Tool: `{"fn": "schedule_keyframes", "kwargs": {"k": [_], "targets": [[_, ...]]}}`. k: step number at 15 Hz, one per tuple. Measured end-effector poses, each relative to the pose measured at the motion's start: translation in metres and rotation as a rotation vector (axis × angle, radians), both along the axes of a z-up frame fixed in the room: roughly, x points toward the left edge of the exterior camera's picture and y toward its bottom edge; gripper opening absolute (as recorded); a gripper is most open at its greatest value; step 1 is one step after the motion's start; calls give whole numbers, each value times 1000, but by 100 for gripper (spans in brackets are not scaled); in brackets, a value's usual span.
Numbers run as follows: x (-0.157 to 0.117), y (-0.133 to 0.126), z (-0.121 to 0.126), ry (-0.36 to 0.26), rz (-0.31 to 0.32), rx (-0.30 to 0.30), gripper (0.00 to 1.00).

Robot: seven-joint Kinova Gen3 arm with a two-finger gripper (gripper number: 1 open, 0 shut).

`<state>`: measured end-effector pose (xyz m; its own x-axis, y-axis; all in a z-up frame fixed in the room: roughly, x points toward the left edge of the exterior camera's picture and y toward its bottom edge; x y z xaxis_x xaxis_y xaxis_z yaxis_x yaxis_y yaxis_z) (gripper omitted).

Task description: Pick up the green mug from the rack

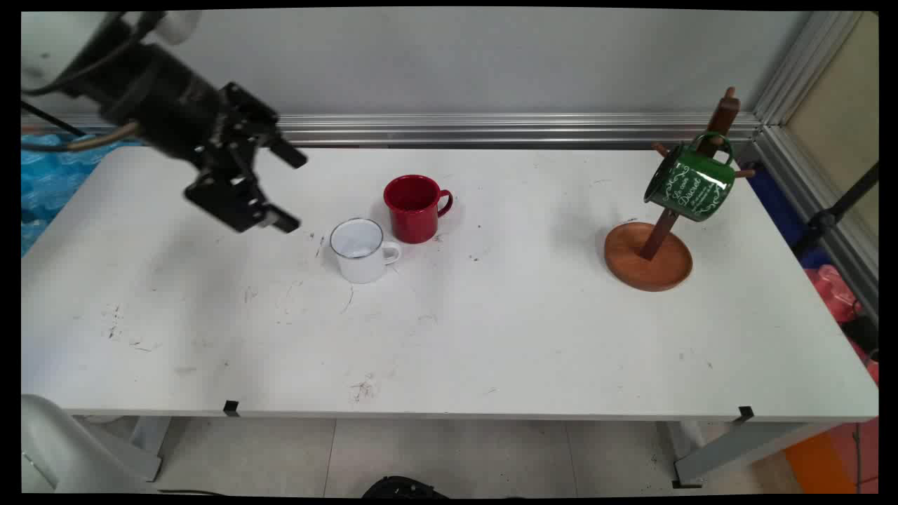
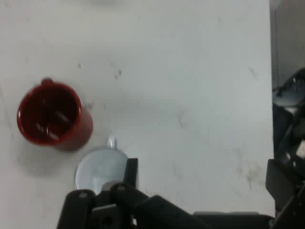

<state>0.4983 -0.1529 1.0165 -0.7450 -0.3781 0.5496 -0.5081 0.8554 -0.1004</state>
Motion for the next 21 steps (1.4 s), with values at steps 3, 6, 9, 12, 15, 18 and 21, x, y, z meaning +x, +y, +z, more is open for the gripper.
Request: {"fn": "schedule_keyframes", "kwargs": {"k": [3, 6, 9, 12, 15, 18, 21], "targets": [[-19, -22, 1, 43, 2, -16, 100], [-40, -45, 0, 87, 1, -27, 100], [-57, -65, -3, 121, 1, -35, 100], [-74, -86, -9, 160, 4, -41, 100], [-95, -109, -17, 204, 8, -44, 100], [-111, -126, -26, 237, 8, -42, 100], [-127, -142, -35, 268, 4, -37, 100]]}}
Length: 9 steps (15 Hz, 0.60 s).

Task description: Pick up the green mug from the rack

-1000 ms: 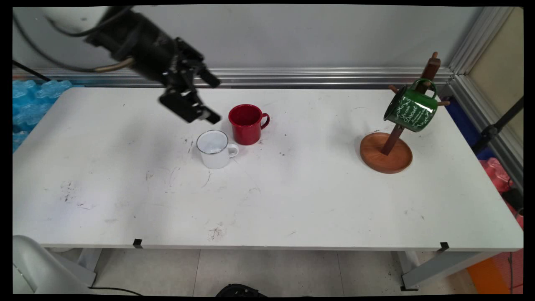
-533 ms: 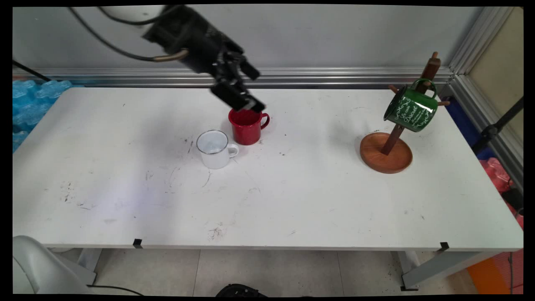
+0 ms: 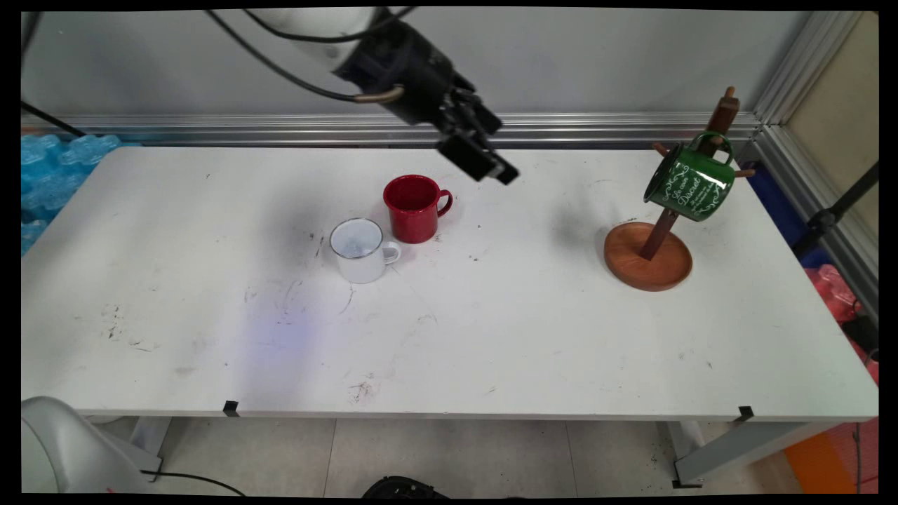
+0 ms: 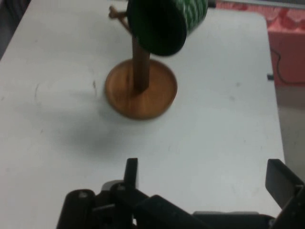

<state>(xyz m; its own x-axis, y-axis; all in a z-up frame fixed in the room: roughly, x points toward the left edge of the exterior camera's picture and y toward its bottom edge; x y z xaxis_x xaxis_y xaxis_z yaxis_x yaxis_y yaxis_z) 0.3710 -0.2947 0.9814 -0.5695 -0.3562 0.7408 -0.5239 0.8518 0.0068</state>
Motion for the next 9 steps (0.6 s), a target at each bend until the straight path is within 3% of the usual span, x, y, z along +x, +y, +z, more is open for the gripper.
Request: {"fn": "schedule_keyframes", "kwargs": {"k": [9], "targets": [[-41, -51, -30, 72, -39, -6, 100]]}}
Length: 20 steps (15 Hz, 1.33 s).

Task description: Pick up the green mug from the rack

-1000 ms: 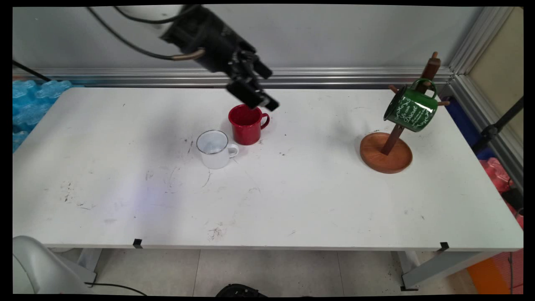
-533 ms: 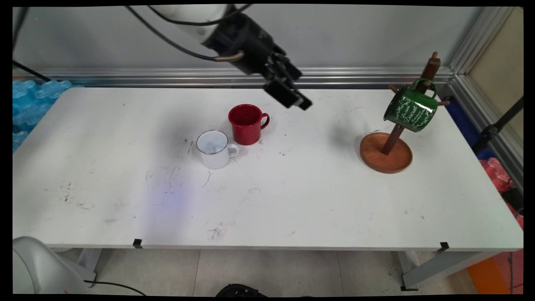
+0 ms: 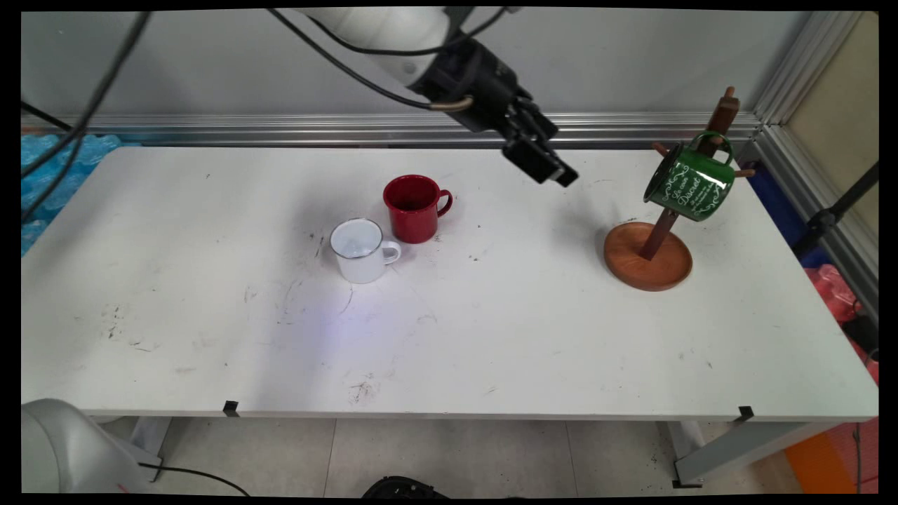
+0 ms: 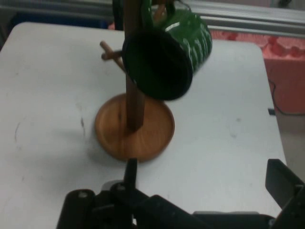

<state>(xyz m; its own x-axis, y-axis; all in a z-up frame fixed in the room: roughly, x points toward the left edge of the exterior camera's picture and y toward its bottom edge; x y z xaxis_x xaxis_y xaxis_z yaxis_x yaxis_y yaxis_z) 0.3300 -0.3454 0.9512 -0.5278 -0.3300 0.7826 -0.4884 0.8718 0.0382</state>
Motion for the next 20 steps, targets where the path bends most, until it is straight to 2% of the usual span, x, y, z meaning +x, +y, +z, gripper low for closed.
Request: {"fn": "schedule_keyframes", "kwargs": {"k": [8, 20], "targets": [[-32, -49, -31, 97, -70, 19, 100], [-67, -89, -67, 191, -162, 57, 100]]}}
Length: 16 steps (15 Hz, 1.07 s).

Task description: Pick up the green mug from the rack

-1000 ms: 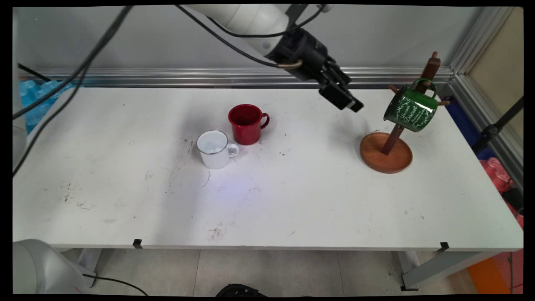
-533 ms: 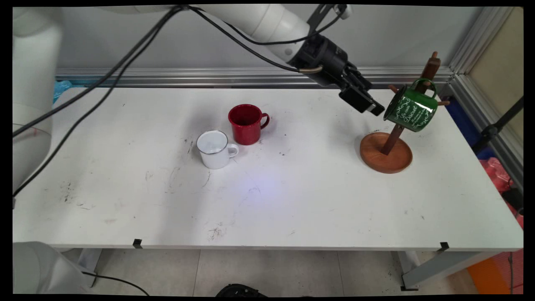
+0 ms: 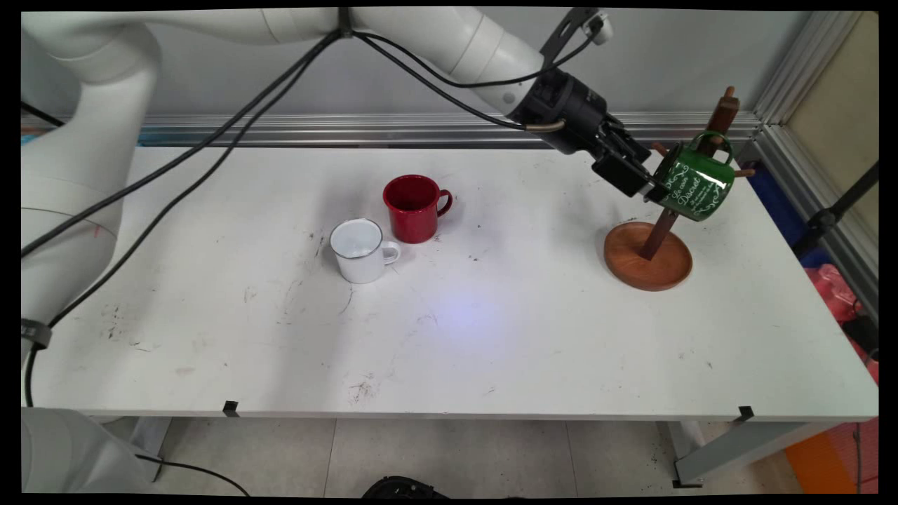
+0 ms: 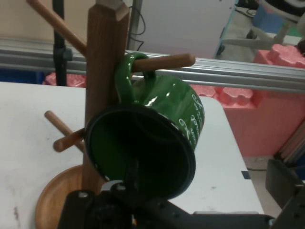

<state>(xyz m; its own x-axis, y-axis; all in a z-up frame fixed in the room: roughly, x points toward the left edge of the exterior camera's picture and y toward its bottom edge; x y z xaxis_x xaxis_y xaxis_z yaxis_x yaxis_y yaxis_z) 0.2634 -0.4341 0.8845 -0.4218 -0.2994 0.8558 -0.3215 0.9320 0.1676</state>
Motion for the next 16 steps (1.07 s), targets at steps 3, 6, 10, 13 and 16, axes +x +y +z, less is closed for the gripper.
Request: {"fn": "schedule_keyframes", "kwargs": {"k": [3, 6, 10, 13, 16], "targets": [[-7, -7, -8, 16, -23, 5, 100], [-14, -13, -14, 30, -41, 10, 100], [-20, -19, -21, 41, -54, 14, 100], [-23, -23, -25, 47, -60, 14, 100], [-26, -26, -28, 53, -65, 12, 100]]}}
